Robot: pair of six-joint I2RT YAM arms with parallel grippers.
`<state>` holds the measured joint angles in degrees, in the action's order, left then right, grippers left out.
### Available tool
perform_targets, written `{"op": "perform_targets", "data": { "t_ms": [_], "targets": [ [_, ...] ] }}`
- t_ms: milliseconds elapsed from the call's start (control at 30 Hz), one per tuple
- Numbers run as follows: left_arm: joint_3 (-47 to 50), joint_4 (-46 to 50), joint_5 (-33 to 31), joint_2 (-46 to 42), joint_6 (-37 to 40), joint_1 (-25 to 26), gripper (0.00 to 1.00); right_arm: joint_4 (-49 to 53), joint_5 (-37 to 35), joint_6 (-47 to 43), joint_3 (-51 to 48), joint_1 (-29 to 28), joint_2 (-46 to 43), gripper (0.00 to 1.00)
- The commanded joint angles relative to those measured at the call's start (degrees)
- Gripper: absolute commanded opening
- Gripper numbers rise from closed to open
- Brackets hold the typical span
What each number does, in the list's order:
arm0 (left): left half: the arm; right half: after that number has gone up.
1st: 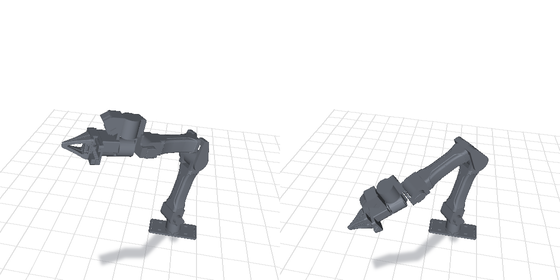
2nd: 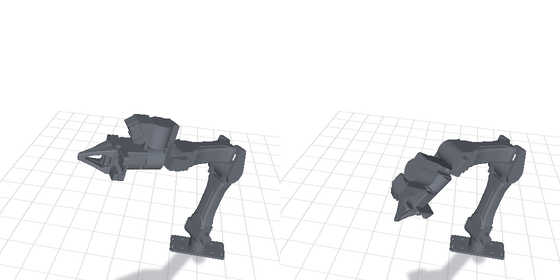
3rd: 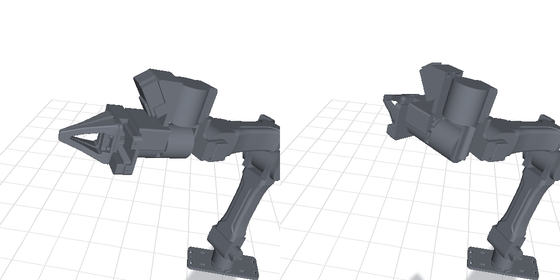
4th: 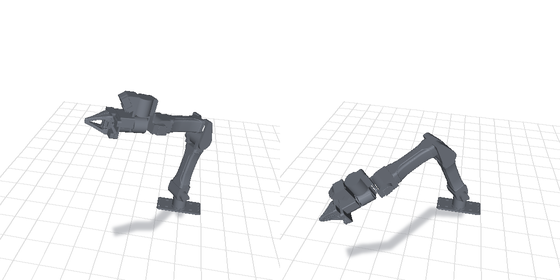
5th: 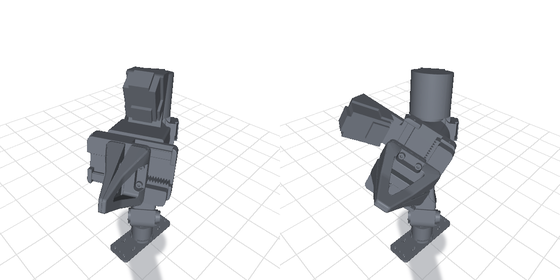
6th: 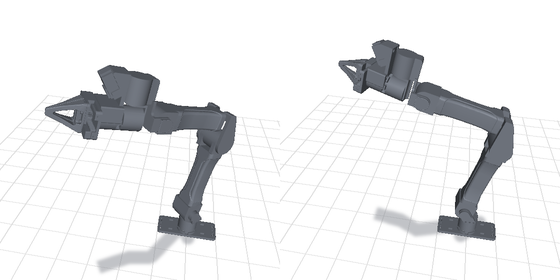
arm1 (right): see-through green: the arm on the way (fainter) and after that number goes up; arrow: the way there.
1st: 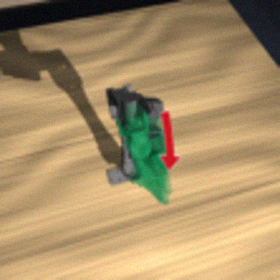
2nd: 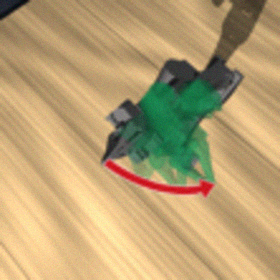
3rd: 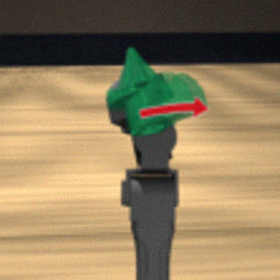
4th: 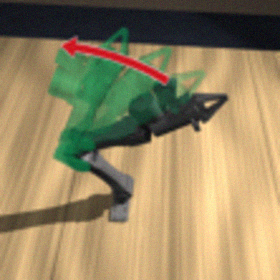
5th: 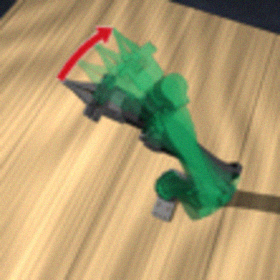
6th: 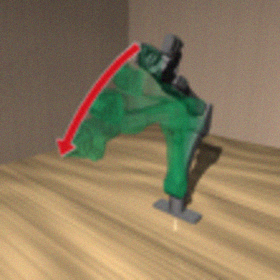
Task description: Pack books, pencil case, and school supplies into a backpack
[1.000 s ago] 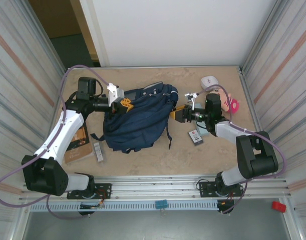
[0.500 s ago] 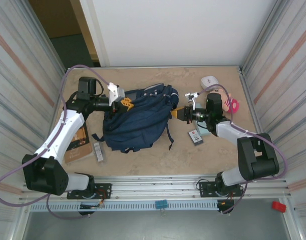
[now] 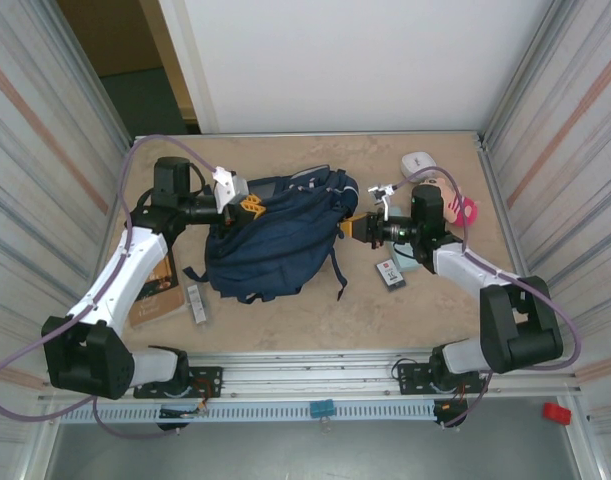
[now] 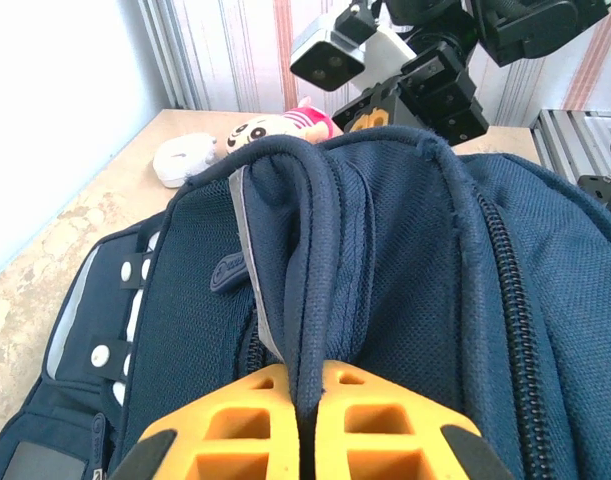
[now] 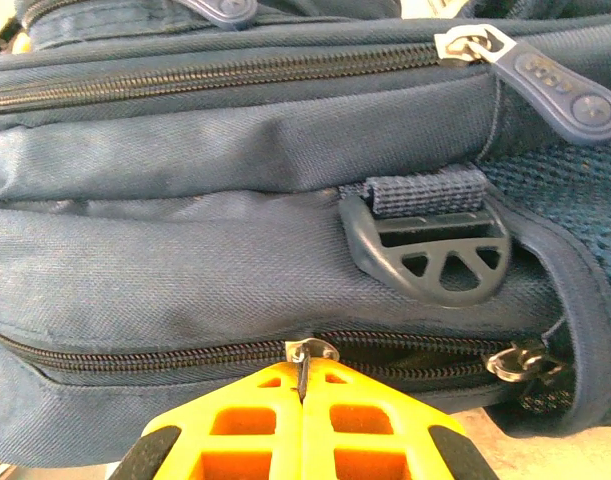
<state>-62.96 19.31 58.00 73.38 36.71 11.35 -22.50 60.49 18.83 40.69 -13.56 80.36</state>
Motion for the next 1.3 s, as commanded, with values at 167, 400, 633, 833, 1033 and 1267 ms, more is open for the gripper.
{"op": "perform_targets", "data": {
  "t_ms": [167, 400, 633, 833, 1033, 1267],
  "targets": [
    [-1.2, -9.15, 8.51, -2.04, -4.24, -0.19, 0.0, -2.62, 1.78, -1.21, 1.7, -1.91, 2.83, 0.21],
    [-1.0, -10.68, 9.29, -1.75, -5.71, -0.23, 0.0, -5.71, 3.29, 0.55, 1.85, -2.35, 3.69, 0.24],
    [0.69, -10.46, -8.79, -2.69, -5.62, 2.8, 0.0, 0.48, -3.09, 0.93, -0.78, -1.54, -3.63, 0.0],
    [3.09, -9.37, -35.57, -3.36, -5.83, 10.98, 0.0, 20.8, -11.46, -6.52, 2.35, -6.29, -12.56, 0.0],
    [3.83, -8.94, -50.81, -2.06, -10.37, 16.39, 0.0, 30.47, -15.78, -6.18, 5.92, -9.44, -15.3, 0.0],
    [1.92, -9.52, -61.86, 3.22, -18.15, 24.8, 0.0, 36.43, -23.0, -3.31, 8.8, -17.38, -16.64, 0.0]
  ]
}}
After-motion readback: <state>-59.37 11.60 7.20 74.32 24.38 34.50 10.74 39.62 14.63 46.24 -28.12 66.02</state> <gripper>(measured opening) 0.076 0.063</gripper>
